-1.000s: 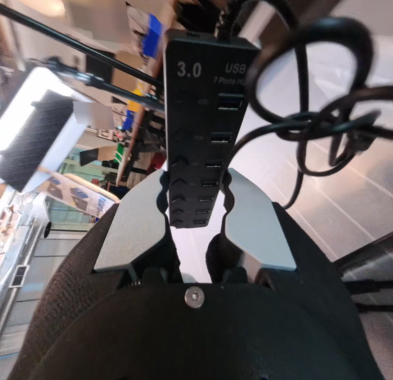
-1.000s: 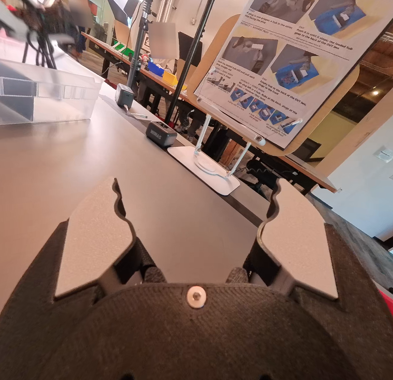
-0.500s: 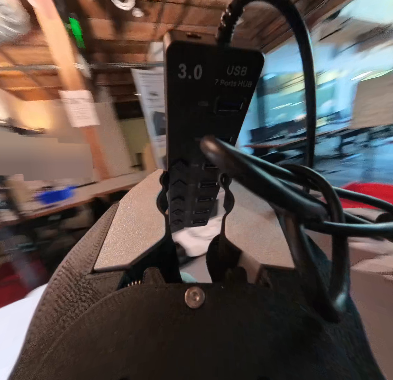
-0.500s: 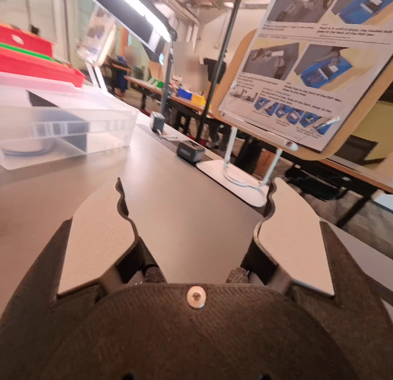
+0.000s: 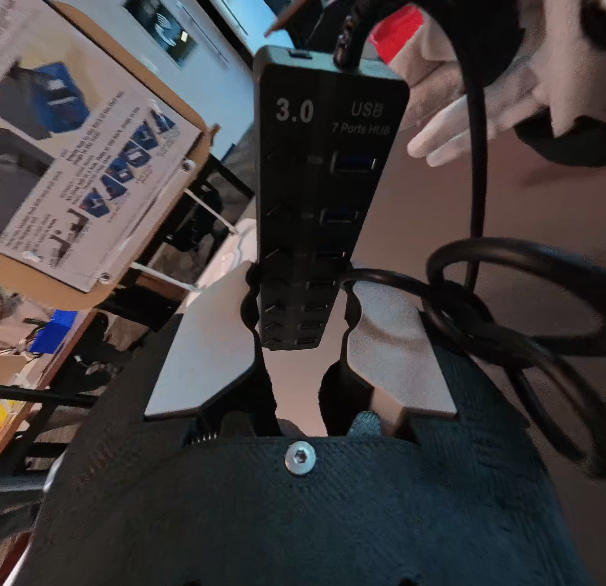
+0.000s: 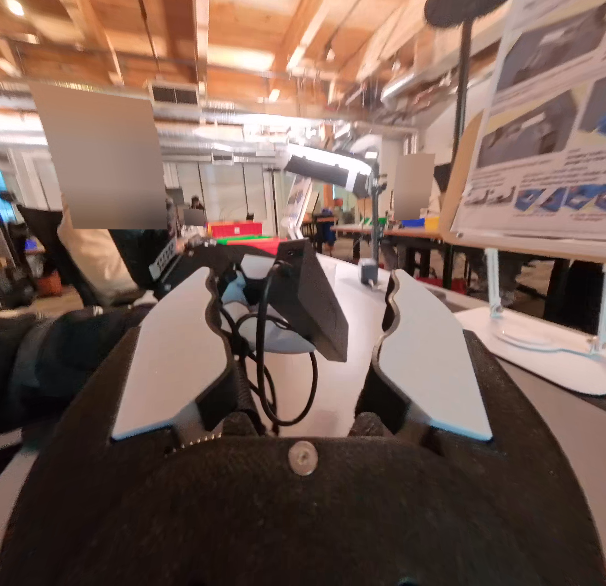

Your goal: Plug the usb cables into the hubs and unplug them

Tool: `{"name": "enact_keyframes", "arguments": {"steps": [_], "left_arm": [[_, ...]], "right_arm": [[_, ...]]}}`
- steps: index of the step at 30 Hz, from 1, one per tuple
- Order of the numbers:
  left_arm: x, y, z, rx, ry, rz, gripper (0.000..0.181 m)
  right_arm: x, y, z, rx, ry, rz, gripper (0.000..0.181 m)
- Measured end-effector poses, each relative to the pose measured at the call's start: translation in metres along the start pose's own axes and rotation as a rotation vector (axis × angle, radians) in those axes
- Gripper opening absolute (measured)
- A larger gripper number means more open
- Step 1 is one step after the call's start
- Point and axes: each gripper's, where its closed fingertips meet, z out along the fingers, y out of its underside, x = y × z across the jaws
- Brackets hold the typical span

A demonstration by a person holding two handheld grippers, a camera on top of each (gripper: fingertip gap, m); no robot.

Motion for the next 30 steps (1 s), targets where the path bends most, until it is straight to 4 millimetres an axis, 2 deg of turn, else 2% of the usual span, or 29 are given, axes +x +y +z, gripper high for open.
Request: {"name": "enact_keyframes", "arguments": {"steps": [2,5,7,10,11,13,15,18,21,23,25,30], "left_arm": [[0.007,0.005,0.002,-0.029,0.027,0.014,0.05],[0.02,0.007,0.005,-0.043,0.068,0.03,0.05],[0.028,0.007,0.008,-0.058,0.094,0.037,0.05],[0.04,0.013,0.009,-0.057,0.237,-0.027,0.049],[0.044,0.011,0.006,-0.023,0.312,-0.069,0.046],[0.044,0.0,-0.002,0.097,0.413,-0.16,0.057],[0.026,-0.013,-0.013,0.241,0.414,-0.232,0.069],[-0.02,-0.033,-0.039,0.513,0.351,-0.421,0.07],[-0.07,-0.025,-0.054,0.666,0.2,-0.634,0.066],[-0.091,-0.013,-0.058,0.707,0.11,-0.732,0.064],[-0.099,-0.004,-0.057,0.698,0.061,-0.781,0.061],[-0.091,-0.008,-0.054,0.666,0.052,-0.711,0.059]], "right_arm": [[-0.003,0.018,0.006,-0.107,0.0,-0.037,0.094],[-0.003,0.04,0.009,-0.235,0.008,-0.054,0.073],[-0.003,0.053,0.006,-0.316,0.006,-0.039,0.044],[0.014,0.062,-0.006,-0.441,0.105,0.027,0.029],[0.015,0.059,-0.008,-0.426,0.093,0.102,0.026],[0.022,0.052,-0.014,-0.366,0.087,0.272,0.026],[0.029,0.05,-0.022,-0.336,0.075,0.427,0.025],[0.039,0.056,-0.032,-0.332,0.09,0.601,0.025],[0.043,0.071,-0.038,-0.384,0.092,0.728,0.026],[0.042,0.079,-0.04,-0.406,0.077,0.82,0.026],[0.041,0.089,-0.042,-0.441,0.069,0.891,0.025],[0.059,0.112,-0.056,-0.54,0.213,0.883,0.031]]}}
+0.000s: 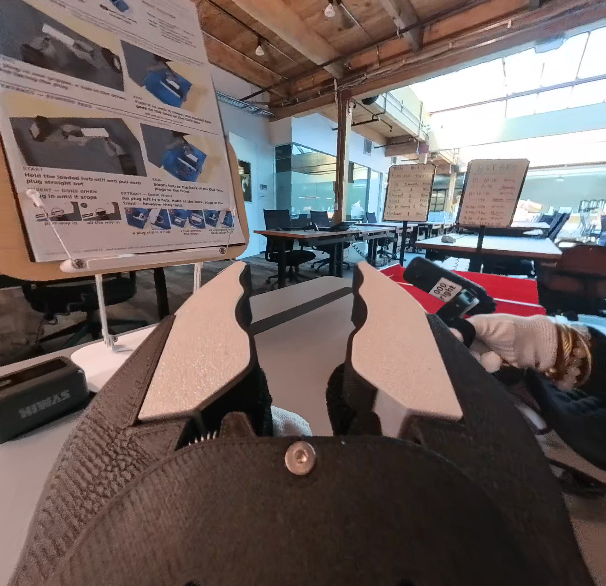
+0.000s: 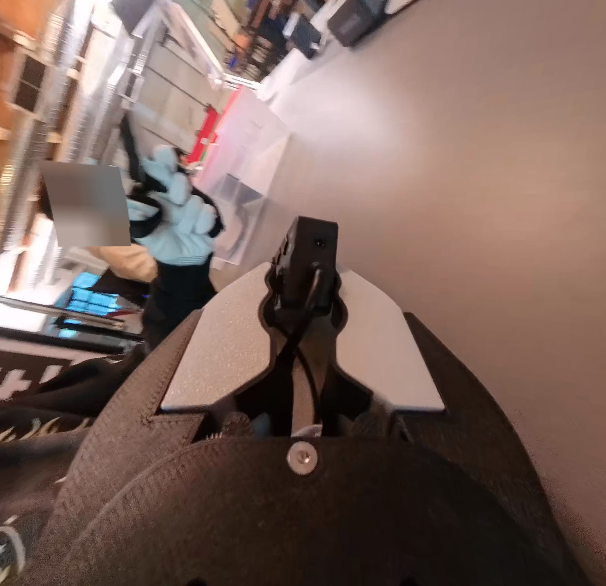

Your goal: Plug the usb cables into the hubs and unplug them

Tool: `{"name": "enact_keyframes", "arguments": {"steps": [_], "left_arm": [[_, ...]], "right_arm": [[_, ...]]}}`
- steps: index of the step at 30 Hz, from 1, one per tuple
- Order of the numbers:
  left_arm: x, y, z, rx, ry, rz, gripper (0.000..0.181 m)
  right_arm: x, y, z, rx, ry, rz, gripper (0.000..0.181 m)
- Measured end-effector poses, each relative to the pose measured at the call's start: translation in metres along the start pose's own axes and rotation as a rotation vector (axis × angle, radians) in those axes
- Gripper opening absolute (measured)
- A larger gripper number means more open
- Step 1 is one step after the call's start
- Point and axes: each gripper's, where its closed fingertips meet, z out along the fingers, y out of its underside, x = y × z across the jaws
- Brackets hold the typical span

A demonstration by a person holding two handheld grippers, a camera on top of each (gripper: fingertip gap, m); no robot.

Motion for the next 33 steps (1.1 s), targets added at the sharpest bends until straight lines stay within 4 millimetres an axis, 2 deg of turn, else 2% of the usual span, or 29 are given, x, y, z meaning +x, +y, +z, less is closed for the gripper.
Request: {"name": "enact_keyframes", "arguments": {"steps": [2,5,8,14,16,18,20,23,25,27,28,30,33], "left_arm": [[0.005,0.001,0.001,-0.005,0.008,0.036,0.058],[0.008,0.003,0.003,-0.019,0.022,0.044,0.056],[0.007,0.003,0.002,-0.011,0.013,0.05,0.056],[0.007,0.001,0.002,-0.015,0.007,0.063,0.055],[0.008,0.003,0.003,-0.026,0.007,0.085,0.055],[0.011,0.004,0.004,-0.033,0.012,0.101,0.055],[0.013,0.005,0.005,-0.04,0.015,0.119,0.055],[0.016,0.006,0.006,-0.056,0.013,0.166,0.055],[0.018,0.01,0.007,-0.082,0.014,0.209,0.055],[0.021,0.017,0.009,-0.117,0.019,0.255,0.055],[0.023,0.02,0.01,-0.134,0.023,0.276,0.055],[0.027,0.017,0.01,-0.132,0.027,0.32,0.052],[0.036,-0.006,0.002,-0.145,0.043,0.423,0.045]], "right_arm": [[0.013,0.001,-0.002,-0.014,0.082,-0.024,0.035],[0.019,0.002,-0.004,-0.027,0.122,-0.034,0.036],[0.038,0.009,-0.008,-0.095,0.277,-0.099,0.045],[0.046,0.016,-0.009,-0.17,0.387,-0.182,0.051],[0.053,0.017,-0.014,-0.219,0.495,-0.279,0.048],[0.051,0.008,-0.018,-0.22,0.603,-0.444,0.052],[0.028,-0.017,-0.015,-0.076,0.606,-0.636,0.061],[-0.034,-0.057,-0.021,0.315,0.519,-0.975,0.083],[-0.073,-0.072,-0.036,0.572,0.509,-1.225,0.1],[-0.098,-0.074,-0.046,0.722,0.545,-1.443,0.104],[-0.102,-0.072,-0.046,0.726,0.565,-1.503,0.104],[-0.099,-0.069,-0.039,0.669,0.595,-1.538,0.108],[-0.089,-0.066,-0.03,0.594,0.599,-1.518,0.114]]}}
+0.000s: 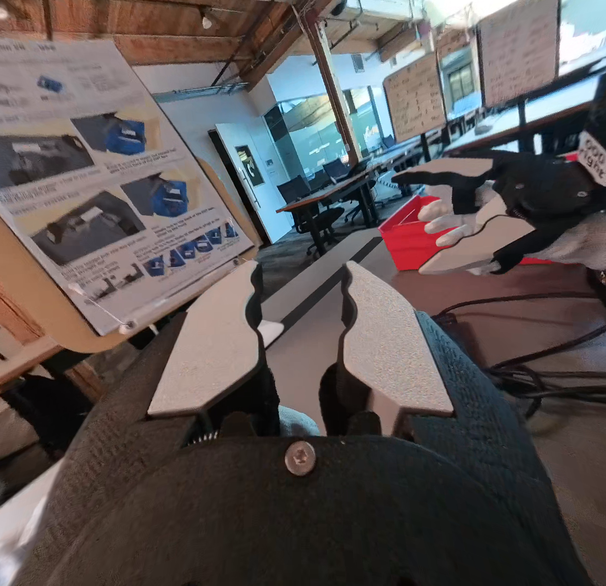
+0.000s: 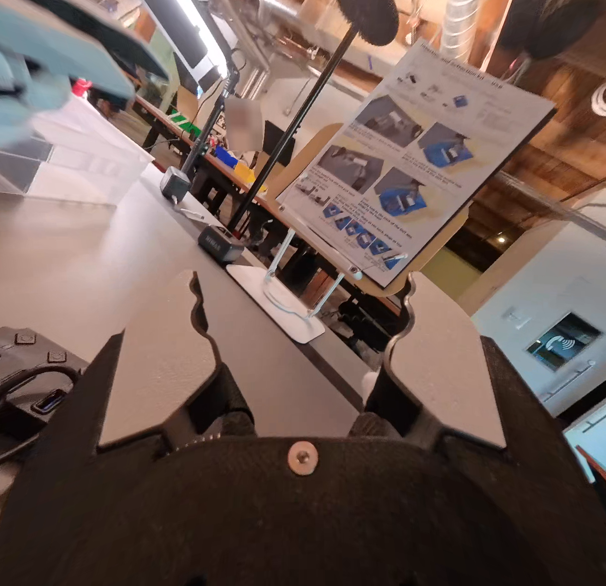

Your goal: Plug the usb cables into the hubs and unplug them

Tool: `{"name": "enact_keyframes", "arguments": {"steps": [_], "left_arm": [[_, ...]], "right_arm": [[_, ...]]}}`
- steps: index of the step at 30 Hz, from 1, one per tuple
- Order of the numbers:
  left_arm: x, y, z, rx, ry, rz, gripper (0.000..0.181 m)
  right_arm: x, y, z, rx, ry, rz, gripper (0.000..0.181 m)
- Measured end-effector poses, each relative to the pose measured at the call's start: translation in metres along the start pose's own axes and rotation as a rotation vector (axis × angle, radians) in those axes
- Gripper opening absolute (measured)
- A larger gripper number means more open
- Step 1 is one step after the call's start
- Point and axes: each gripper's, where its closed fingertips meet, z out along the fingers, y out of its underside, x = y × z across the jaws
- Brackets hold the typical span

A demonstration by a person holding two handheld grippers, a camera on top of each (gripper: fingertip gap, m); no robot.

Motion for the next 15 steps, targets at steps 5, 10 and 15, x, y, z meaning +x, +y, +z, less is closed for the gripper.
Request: {"name": "enact_keyframes", "arguments": {"steps": [5,10,15], "left_arm": [[-0.03,-0.016,-0.059,-0.265,0.02,0.013,0.043],[-0.069,0.054,-0.155,-0.869,0.113,-0.04,0.038],[-0.082,0.134,-0.209,-1.323,0.287,0.123,0.03]], "right_arm": [[0.001,0.001,0.001,0.003,-0.001,0.064,0.118],[0.006,-0.001,-0.001,0.015,0.021,0.07,0.117],[0.013,-0.008,-0.004,0.058,0.058,0.07,0.115]]}}
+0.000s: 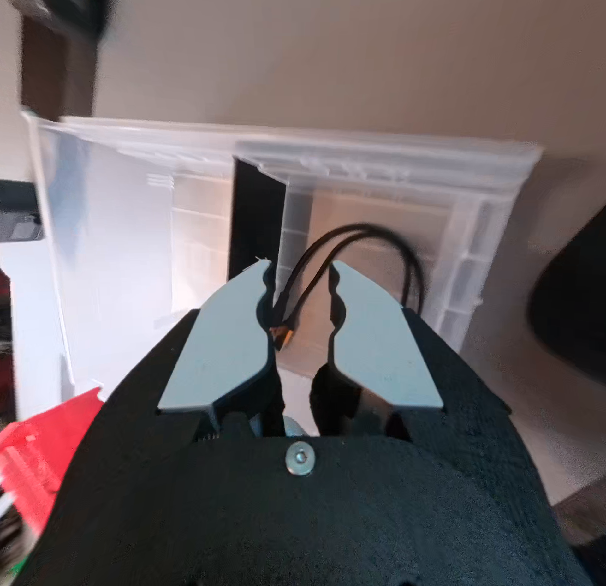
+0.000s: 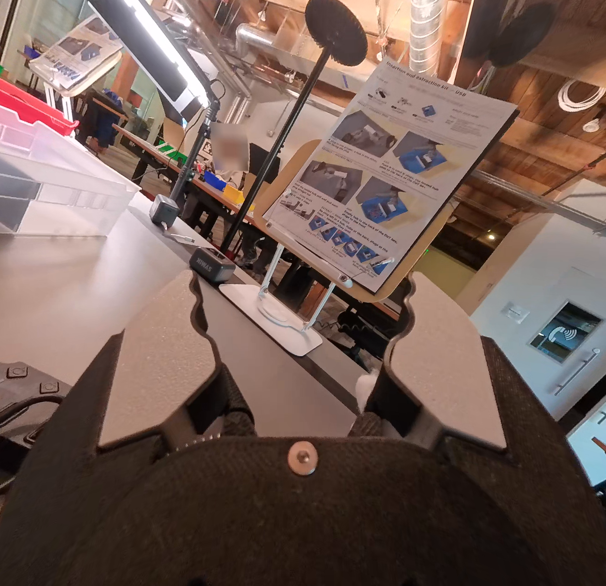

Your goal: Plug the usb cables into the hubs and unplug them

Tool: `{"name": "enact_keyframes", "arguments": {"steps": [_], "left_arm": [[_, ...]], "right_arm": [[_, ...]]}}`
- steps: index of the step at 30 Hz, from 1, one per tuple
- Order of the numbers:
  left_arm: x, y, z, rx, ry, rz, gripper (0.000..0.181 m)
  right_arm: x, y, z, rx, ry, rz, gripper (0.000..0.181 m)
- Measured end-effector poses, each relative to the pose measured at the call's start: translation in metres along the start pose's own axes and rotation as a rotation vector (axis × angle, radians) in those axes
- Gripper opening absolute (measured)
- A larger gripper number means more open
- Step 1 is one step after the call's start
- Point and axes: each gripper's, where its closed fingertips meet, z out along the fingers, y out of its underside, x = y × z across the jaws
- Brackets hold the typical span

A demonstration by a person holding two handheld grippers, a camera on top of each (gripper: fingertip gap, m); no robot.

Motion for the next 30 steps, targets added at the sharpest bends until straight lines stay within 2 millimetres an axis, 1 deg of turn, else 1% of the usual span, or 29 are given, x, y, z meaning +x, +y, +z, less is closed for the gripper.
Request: {"name": "enact_keyframes", "arguments": {"steps": [2,4,6,8,9,10,12,15,17,19,21,23,25,27,28,30], "left_arm": [[0.002,0.012,0.021,-0.108,0.037,0.09,0.028],[0.004,0.016,0.037,-0.168,0.074,0.146,0.028],[0.002,0.023,0.048,-0.229,0.103,0.166,0.029],[-0.005,0.032,0.059,-0.285,0.094,0.174,0.028],[-0.003,0.036,0.066,-0.3,0.119,0.172,0.027],[-0.001,0.038,0.072,-0.304,0.14,0.162,0.013],[-0.002,0.036,0.075,-0.27,0.143,0.154,0.007],[-0.002,0.037,0.074,-0.248,0.147,0.152,0.006],[-0.007,0.043,0.069,-0.261,0.097,0.138,0.006],[-0.016,0.046,0.054,-0.256,0.032,0.096,0.005],[-0.027,0.046,0.031,-0.224,-0.035,0.039,0.005],[-0.041,0.046,0.003,-0.191,-0.118,-0.023,0.005],[-0.057,0.04,-0.03,-0.116,-0.213,-0.091,0.005],[-0.074,0.024,-0.068,0.036,-0.327,-0.166,0.005],[-0.083,0.012,-0.089,0.144,-0.398,-0.206,0.005],[-0.102,-0.018,-0.139,0.429,-0.582,-0.289,0.006]], "right_arm": [[0.001,-0.001,-0.001,0.009,0.003,0.004,0.114],[0.001,-0.001,-0.001,0.009,0.0,0.012,0.113],[-0.001,0.001,0.0,0.002,-0.01,0.018,0.112],[-0.003,0.002,0.0,-0.002,-0.02,0.016,0.11],[-0.004,0.002,0.001,-0.002,-0.024,0.013,0.11],[-0.005,0.001,0.001,-0.001,-0.026,0.008,0.11],[-0.005,0.0,0.0,0.003,-0.025,-0.002,0.11],[-0.005,0.001,0.001,-0.006,-0.024,-0.002,0.109],[-0.005,0.003,0.001,-0.013,-0.024,0.001,0.108],[-0.005,0.002,0.001,-0.009,-0.026,0.007,0.108],[-0.005,0.002,0.001,-0.006,-0.024,0.013,0.108],[-0.004,0.002,0.001,-0.008,-0.022,0.021,0.108],[-0.002,0.002,0.001,-0.005,-0.017,0.029,0.108],[-0.002,0.001,0.001,-0.001,-0.016,0.042,0.108],[-0.002,0.001,0.001,0.001,-0.018,0.049,0.107],[-0.003,0.002,0.001,-0.001,-0.028,0.067,0.107]]}}
